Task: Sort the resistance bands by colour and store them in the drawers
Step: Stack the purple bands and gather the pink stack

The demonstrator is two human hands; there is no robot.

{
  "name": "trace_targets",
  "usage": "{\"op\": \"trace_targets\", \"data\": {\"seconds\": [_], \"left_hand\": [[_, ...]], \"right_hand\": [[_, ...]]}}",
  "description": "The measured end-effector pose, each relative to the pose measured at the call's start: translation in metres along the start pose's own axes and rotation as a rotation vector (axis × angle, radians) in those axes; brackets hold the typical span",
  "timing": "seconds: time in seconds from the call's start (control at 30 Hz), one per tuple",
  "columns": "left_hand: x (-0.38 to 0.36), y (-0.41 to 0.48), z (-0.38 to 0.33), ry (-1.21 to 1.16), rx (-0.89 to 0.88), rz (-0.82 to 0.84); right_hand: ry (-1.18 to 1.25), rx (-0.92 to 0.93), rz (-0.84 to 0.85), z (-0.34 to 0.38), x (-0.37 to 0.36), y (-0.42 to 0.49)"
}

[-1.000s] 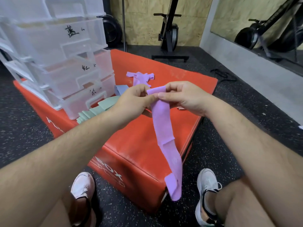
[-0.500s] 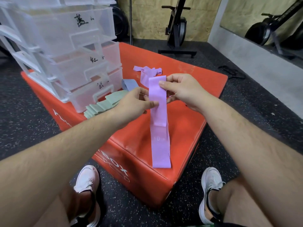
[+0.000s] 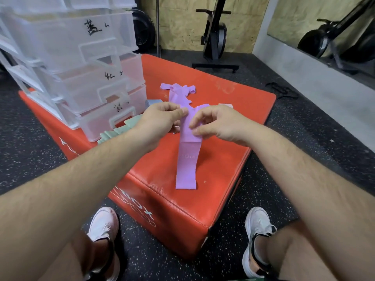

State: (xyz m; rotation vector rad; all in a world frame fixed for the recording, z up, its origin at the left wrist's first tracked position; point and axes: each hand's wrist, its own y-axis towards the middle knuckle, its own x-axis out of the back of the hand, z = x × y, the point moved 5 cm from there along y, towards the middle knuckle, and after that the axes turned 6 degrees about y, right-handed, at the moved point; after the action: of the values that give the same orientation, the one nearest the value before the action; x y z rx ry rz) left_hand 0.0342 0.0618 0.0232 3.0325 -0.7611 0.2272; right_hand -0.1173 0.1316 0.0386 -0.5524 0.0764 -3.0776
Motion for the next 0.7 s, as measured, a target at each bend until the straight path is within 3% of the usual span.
{"op": "trace_targets", "data": {"seconds": [0.13,0.27,0.4,0.7], "left_hand": [[-0.005,-0.006,-0.003,0.051,0.023,0.081],[-0.009,-0.010,-0.010,0.145,-0.111,0.151],[-0.010,-0.012,-0.016,0.319,-0.175,0.043],[-0.011,-0.011,-0.021,0.592,-0.270,-0.061]], "right_hand": [[0.089,0.020,-0.150,0.000,0.014,0.003],[0.163,-0.008,-0.195,-0.005,0.021,0.003],[0.227,-0.009,-0.139,-0.005,0.020,0.004],[-0.088,0.050,-0.169,-0.011,0.021,0.003]]}}
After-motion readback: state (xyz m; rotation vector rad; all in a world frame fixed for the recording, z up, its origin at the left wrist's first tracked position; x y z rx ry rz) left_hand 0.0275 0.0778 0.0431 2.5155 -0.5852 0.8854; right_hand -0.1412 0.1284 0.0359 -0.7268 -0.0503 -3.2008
